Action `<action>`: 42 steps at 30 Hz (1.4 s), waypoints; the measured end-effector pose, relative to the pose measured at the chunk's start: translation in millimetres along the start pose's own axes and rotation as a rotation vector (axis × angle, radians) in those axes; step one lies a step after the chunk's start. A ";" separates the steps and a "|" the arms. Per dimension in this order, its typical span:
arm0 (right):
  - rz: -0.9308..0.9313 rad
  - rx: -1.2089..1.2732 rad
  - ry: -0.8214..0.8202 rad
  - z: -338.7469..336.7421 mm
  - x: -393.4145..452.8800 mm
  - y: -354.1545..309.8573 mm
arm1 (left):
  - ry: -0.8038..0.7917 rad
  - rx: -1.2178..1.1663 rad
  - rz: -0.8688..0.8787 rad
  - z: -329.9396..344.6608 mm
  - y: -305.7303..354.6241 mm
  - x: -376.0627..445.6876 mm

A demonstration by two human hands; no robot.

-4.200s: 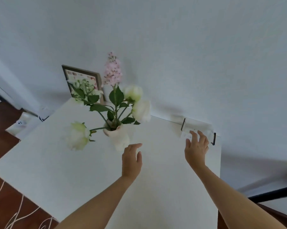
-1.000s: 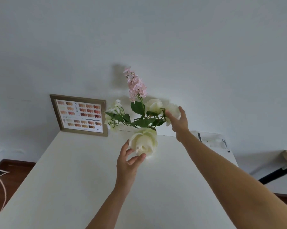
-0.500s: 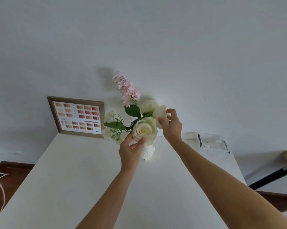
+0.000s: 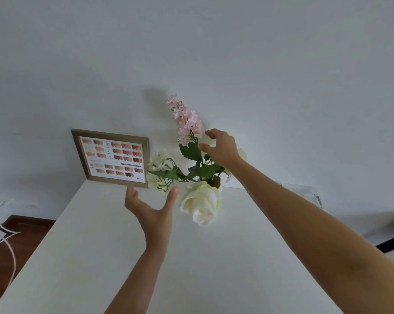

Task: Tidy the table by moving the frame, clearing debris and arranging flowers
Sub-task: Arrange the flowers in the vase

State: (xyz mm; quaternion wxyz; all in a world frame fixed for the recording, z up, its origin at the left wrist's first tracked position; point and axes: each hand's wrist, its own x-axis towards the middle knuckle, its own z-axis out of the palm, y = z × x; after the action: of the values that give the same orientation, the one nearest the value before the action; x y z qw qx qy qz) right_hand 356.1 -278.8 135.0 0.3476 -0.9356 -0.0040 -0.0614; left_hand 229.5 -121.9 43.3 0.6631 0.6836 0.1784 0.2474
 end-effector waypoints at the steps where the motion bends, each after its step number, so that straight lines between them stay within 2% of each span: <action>1: -0.002 -0.005 -0.039 2.2 3.5 -3.7 | -0.037 0.001 0.049 0.7 5.7 9.8; 4: -0.007 0.041 -0.073 6.6 7.8 -8.0 | -0.187 0.093 0.190 8.0 19.7 33.2; 7: -0.010 0.061 -0.062 9.0 7.1 -4.4 | -0.262 0.152 0.285 17.8 23.7 41.6; 13: -0.004 0.040 -0.040 10.2 0.7 8.5 | -0.420 0.212 0.319 42.4 18.2 39.5; 19: -0.008 0.004 -0.040 15.9 1.1 10.0 | -0.451 0.273 0.275 52.9 17.4 44.1; 22: -0.003 0.000 -0.056 16.1 2.5 8.4 | -0.532 0.276 0.246 45.8 14.8 44.3; 25: -0.025 -0.023 -0.097 8.5 0.0 9.7 | -0.593 0.244 0.311 25.4 1.2 32.5; 27: -0.059 -0.001 -0.051 -3.4 -4.7 16.4 | -0.568 0.253 0.363 8.3 -13.8 22.4; 29: -0.049 0.024 0.078 -18.3 -10.4 31.1 | -0.564 0.361 0.439 -5.5 -31.4 11.5; 31: 0.017 -0.035 0.168 -29.2 -15.0 51.3 | -0.572 0.535 0.515 -12.0 -47.5 1.8; 34: 0.247 -0.020 0.088 -32.5 -25.5 78.8 | -0.543 0.678 0.535 -5.5 -55.6 -3.9; 39: 0.604 0.436 -0.153 -32.0 -45.5 92.3 | -0.497 0.677 0.585 18.1 -42.3 7.7; 42: 0.659 0.621 -0.205 -34.2 -50.7 88.4 | -0.507 0.653 0.608 27.7 -32.5 10.7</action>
State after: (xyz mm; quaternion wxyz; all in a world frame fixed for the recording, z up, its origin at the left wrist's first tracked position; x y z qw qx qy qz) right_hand 306.4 -366.3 97.3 0.6103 -0.7398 0.2409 0.1491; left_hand 256.9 -136.7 12.1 0.3355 0.9145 -0.1271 0.1869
